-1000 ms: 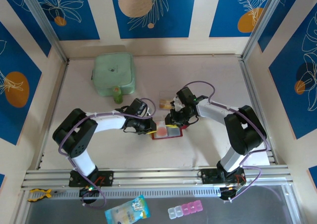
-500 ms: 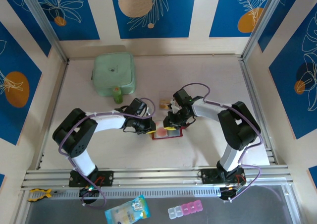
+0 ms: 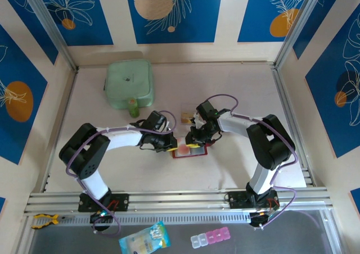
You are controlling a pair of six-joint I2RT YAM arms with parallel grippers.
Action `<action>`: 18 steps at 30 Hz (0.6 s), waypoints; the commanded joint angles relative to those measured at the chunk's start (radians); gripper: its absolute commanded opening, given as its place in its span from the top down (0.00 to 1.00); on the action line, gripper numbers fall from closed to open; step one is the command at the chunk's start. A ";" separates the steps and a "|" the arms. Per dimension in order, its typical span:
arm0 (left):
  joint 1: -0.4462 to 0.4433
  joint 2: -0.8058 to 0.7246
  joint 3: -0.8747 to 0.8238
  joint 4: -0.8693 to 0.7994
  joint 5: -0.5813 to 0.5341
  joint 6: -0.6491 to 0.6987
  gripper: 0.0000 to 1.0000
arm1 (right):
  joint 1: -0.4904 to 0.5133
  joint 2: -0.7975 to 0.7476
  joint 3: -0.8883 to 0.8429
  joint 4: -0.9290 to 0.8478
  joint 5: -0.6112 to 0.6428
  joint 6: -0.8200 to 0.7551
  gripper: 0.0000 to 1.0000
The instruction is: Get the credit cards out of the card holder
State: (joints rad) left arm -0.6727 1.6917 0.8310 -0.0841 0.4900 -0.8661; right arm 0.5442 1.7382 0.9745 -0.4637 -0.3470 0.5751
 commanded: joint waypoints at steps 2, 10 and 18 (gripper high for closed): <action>-0.005 0.024 0.013 0.019 0.020 -0.003 0.90 | 0.005 0.001 0.016 -0.010 -0.014 -0.018 0.77; -0.005 0.055 -0.005 0.023 0.011 0.005 0.91 | 0.005 0.010 0.015 0.000 -0.021 -0.021 0.77; -0.002 0.049 -0.001 -0.023 -0.008 0.024 0.92 | 0.006 0.027 0.020 0.011 -0.027 -0.027 0.77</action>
State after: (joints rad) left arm -0.6743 1.7275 0.8310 -0.0601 0.4931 -0.8616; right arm 0.5442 1.7424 0.9745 -0.4561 -0.3473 0.5648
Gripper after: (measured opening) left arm 0.078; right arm 0.231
